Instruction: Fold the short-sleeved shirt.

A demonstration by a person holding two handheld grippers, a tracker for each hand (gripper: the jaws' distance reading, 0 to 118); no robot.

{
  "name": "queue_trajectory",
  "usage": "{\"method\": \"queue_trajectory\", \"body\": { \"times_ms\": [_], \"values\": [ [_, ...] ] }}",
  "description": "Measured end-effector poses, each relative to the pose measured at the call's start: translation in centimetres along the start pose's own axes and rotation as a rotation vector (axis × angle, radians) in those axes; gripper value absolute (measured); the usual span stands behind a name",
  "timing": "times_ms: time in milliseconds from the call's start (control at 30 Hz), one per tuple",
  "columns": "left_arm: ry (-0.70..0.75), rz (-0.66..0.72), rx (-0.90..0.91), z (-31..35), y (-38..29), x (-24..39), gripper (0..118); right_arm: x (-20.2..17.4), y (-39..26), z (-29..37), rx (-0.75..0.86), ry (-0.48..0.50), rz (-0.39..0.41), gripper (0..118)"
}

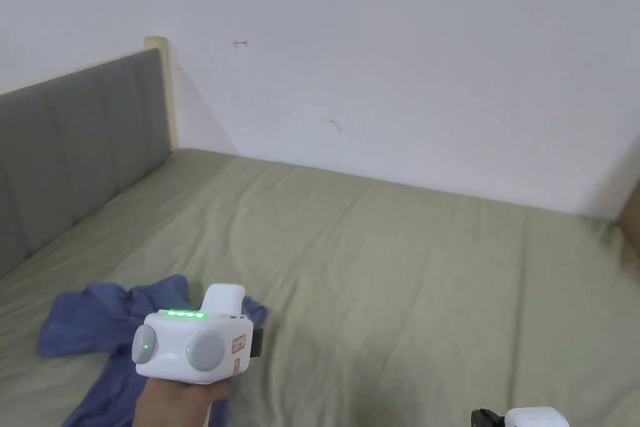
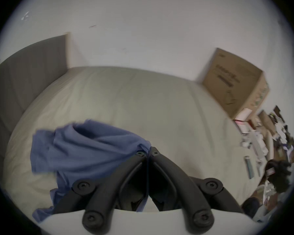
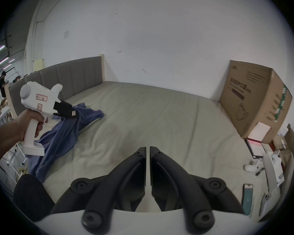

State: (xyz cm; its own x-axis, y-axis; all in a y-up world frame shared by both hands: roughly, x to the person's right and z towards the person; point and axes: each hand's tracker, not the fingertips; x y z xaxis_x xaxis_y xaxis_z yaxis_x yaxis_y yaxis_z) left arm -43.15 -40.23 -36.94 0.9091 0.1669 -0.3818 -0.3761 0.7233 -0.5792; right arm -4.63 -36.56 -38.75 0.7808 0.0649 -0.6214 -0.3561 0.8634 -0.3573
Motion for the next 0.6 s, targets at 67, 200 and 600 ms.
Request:
{"method": "queue_trajectory", "body": {
  "times_ms": [67, 200, 600],
  "values": [
    [-0.078, -0.042, 0.037, 0.4, 1.0, 4.2, 0, 2.0, -0.7, 1.3, 0.000, -0.038, -0.020, 4],
    [-0.249, -0.110, 0.088, 2.4, 2.1, 13.5, 0, 5.6, -1.8, 3.6, 0.005, -0.110, -0.056, 4],
    [-0.542, -0.380, -0.019, 0.6, -2.0, 34.5, 0, 15.2, -5.8, 8.9, -0.007, -0.301, -0.183, 4]
  ]
}}
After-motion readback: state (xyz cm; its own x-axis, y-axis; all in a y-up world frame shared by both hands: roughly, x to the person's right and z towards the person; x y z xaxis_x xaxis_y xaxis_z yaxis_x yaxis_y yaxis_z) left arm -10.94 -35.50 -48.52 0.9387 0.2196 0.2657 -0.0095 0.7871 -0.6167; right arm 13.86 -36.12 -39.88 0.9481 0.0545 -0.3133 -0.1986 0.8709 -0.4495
